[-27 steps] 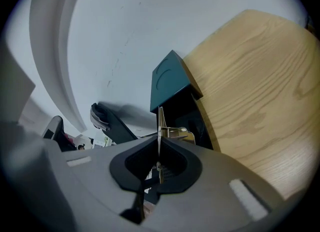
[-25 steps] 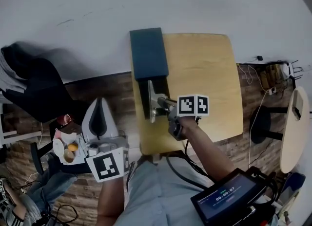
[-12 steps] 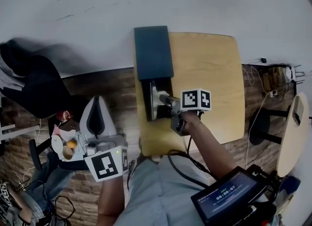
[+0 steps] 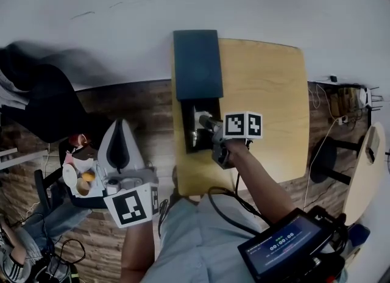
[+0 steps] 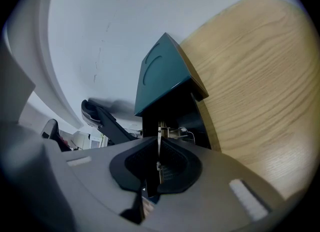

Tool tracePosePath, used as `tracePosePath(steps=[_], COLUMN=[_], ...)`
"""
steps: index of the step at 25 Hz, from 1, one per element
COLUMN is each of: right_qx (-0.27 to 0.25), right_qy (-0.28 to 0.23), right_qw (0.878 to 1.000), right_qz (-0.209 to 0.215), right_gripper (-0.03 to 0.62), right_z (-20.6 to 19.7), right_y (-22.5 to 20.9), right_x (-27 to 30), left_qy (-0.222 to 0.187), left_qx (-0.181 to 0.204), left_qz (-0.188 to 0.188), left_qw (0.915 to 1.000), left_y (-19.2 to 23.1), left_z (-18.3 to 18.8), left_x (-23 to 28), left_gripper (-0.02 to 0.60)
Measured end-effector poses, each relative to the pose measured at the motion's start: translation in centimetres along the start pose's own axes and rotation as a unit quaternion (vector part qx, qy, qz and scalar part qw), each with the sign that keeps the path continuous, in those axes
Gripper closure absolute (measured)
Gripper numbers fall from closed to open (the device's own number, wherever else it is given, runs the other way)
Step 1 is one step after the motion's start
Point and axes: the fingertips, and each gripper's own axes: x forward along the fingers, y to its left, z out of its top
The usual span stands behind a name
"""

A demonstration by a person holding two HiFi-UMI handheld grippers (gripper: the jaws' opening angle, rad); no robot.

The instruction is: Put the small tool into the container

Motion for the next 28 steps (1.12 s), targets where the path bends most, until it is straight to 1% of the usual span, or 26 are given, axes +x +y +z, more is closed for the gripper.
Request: tracePosePath(steps=[5,12,17,25,28], right_qx=[-0.015,-0.020,-0.038,-0.095,-0.122], right_qy=[-0.005,-0.016,-0.024,-0.016,-0.012], right_qw=[1.000,1.000,0.999,0.995,0.992], right_qz=[-0.009,-0.009,-0.012,-0.031,-0.038], right_gripper=[0.589,0.588,0.580,0.560,0.540], right_z=[0.1,0.1,-0.2,0.0,-0.2], right_y=[-0.1,-0.4,0.0,-0.3,-0.1], right_x=[0.5,1.6,0.8,1.8,1.9], left_qy=[0.005,0.014,0.012,0.015,0.018], left_qx=[0.002,0.007,0.008,0.012,0.014], left_qz=[0.003,0.003,0.001,-0.001,-0.002], left_qw=[1.0000,0.9999,0.9999,0.9998,0.9997], left_y=[0.3,0.6,-0.1,-0.2,-0.4], left_z=[-0.3,-1.1,-0.3,-0.7,-0.8], left_x=[0.0,0.2,-0.9,-0.2,-0.1], left_gripper=[0.571,0.570,0.571,0.570,0.571])
